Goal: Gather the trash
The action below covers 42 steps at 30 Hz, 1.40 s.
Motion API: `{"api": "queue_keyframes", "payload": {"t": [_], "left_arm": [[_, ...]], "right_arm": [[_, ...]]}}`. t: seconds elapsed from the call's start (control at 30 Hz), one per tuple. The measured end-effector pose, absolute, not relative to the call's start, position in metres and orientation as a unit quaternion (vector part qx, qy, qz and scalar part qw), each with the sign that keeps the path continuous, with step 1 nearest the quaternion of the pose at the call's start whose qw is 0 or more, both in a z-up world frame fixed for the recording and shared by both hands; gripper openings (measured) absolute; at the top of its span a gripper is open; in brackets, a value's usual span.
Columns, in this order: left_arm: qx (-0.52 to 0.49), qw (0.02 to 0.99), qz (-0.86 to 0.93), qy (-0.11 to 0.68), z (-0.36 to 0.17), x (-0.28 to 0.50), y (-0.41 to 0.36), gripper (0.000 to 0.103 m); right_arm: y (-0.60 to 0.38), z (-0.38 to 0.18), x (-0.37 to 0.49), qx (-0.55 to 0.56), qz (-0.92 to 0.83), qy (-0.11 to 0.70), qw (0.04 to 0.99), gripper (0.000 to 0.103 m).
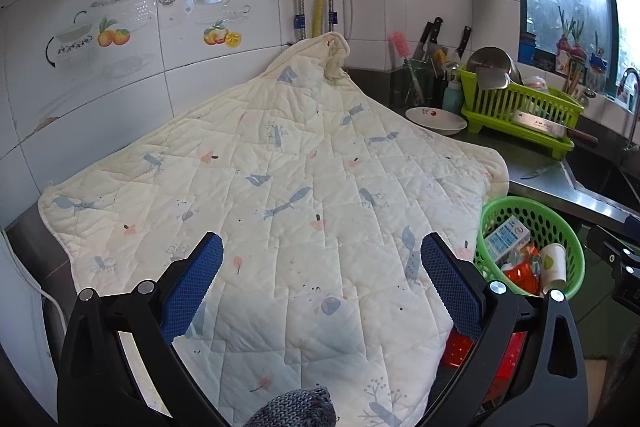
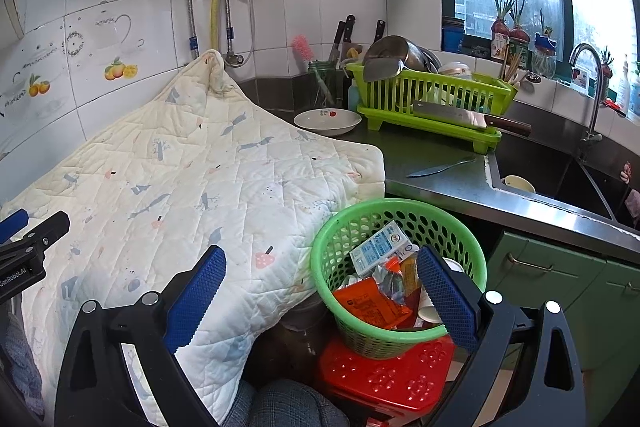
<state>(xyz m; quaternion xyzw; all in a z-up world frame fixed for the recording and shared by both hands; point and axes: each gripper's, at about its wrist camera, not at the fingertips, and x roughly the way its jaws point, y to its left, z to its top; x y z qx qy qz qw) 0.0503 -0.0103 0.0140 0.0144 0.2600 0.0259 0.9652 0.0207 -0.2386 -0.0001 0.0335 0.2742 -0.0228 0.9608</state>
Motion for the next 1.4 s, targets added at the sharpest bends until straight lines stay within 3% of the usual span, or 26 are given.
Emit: {"api": "queue_keyframes", "payload": {"t": [1.4], "left_arm": [[0.014,0.964,0.027,0.266,0.0064,0.0551,-0.0119,0.098]], "right_arm": [[-0.2427,-0.0074,0.0217,0.034,-0.026,0.279,0.959,0.093]]}}
